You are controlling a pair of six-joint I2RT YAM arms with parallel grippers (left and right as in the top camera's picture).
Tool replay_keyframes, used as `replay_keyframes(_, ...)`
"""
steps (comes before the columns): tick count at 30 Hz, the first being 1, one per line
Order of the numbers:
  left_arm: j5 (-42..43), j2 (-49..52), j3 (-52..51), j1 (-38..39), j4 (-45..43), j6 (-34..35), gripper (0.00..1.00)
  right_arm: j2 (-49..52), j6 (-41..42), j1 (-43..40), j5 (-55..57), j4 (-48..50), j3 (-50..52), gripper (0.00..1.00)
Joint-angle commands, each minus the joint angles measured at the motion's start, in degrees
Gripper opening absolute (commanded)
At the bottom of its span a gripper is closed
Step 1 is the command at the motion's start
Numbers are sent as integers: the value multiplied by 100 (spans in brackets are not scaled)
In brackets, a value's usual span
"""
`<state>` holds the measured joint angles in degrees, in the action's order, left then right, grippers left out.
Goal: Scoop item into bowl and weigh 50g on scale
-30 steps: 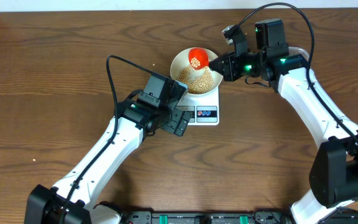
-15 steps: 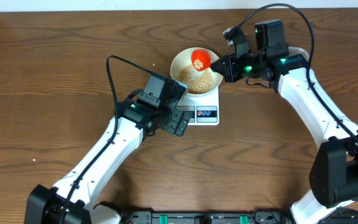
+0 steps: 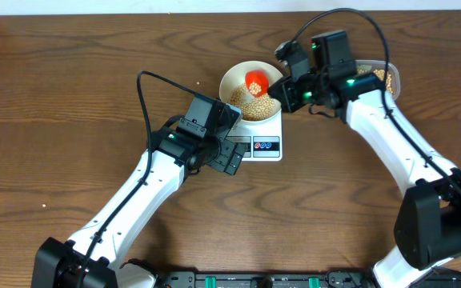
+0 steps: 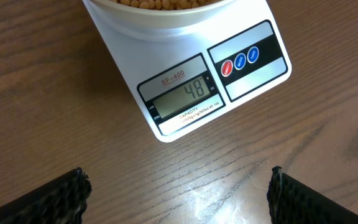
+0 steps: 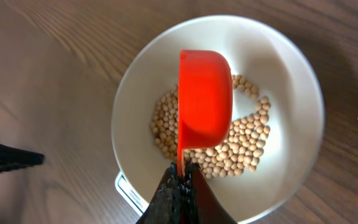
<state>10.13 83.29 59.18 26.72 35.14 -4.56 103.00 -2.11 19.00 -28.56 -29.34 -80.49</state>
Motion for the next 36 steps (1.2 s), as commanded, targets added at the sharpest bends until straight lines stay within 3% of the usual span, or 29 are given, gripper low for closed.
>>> replay_keyframes(1, -55, 63, -15, -13, 0, -37, 93, -177, -293, 212, 627, -57, -20, 1)
replay_keyframes(26, -55, 63, -13, -13, 0, -37, 93, -177, -852, 420, 1182, -133, -20, 1)
replay_keyframes(36, -55, 63, -15, -13, 0, -37, 93, -177, -343, -76, -227, 44, -20, 1)
